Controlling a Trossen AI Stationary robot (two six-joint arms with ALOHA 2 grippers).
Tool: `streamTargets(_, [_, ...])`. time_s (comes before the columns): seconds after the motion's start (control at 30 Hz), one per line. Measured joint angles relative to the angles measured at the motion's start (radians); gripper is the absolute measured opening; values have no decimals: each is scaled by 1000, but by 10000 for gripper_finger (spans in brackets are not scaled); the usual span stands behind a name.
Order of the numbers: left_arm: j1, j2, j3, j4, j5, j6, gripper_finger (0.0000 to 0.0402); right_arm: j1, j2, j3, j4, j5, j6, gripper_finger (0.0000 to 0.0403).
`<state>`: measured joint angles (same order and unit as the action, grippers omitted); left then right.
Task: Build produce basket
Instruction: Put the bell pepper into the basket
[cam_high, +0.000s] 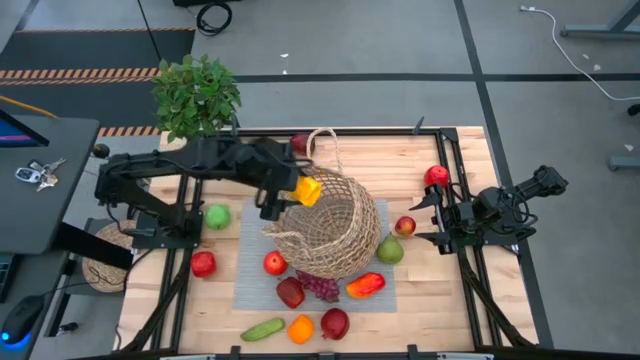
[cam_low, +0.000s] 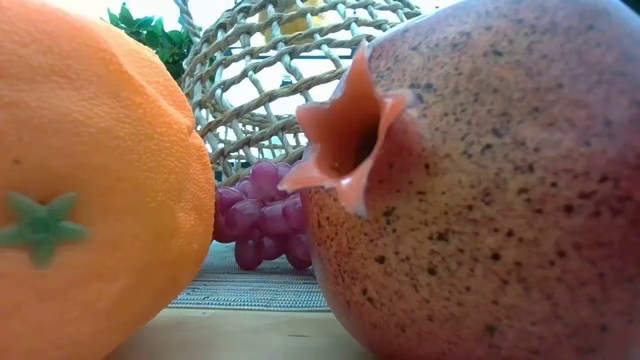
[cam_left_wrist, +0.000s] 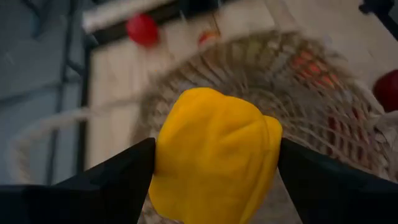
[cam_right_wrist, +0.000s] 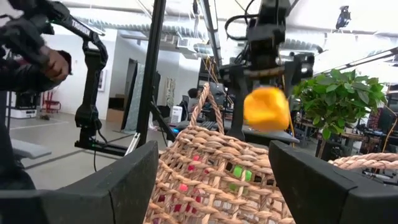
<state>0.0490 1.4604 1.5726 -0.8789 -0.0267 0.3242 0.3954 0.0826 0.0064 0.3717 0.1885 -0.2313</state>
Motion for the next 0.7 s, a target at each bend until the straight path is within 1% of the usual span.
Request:
streamTargets(0.07, [0,33,0,-23,-11,-25,330,0,0,0,0,0,0,310])
streamTargets(0.2, [1,80,0,-56,-33,-25,330,0,0,0,0,0,0,310])
streamTargets(0.47, [28,89,0,-59,-33,-23,330,0,0,0,0,0,0,310])
streamTargets(0.7, [64,116,0,29,-30,74,330,0,0,0,0,0,0,310])
